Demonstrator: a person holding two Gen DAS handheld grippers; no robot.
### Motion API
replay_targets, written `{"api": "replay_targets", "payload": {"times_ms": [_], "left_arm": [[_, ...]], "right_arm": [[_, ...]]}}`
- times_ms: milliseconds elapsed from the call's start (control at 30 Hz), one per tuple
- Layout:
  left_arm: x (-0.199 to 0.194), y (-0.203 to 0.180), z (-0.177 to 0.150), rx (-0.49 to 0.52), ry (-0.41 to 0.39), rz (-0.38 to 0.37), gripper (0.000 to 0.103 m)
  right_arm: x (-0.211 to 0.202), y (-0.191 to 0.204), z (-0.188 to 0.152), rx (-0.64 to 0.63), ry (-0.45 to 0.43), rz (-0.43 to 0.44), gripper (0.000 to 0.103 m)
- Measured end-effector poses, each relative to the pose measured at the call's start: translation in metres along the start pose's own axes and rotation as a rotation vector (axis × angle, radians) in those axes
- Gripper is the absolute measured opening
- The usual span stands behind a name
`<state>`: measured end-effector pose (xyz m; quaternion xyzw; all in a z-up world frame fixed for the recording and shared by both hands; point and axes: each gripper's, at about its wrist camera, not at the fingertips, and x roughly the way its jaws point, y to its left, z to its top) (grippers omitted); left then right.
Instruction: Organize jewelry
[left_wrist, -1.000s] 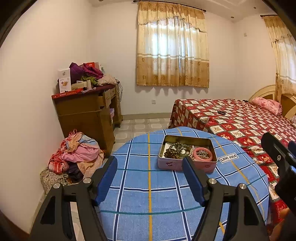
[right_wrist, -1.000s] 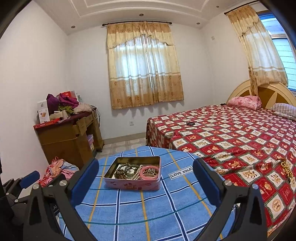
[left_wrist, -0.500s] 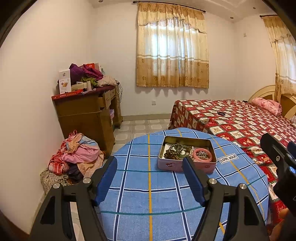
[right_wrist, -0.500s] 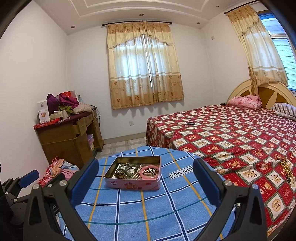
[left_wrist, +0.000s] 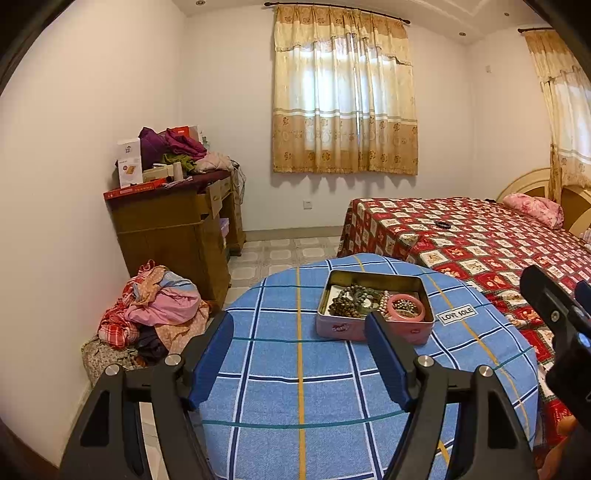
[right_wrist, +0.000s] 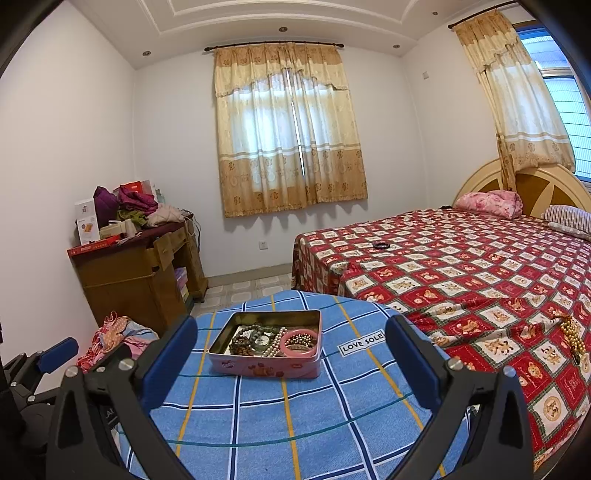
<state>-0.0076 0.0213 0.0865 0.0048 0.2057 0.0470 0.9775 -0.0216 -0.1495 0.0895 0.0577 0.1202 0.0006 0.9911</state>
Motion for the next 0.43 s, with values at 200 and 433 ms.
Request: {"api": "replay_targets", "payload": {"times_ms": [200,433], "left_arm": [[0.003,0.003,-0.002,-0.018,0.008,-0.061,0.074],[0.013,0.000,-0.006,0.000,0.035,-0.046,0.074]], "right_arm": [[0.000,0.001,-0.001,0.001,0.004,0.000,0.103],[0.003,0.000,-0.002,-0.002,0.023,0.003,0.103]]}}
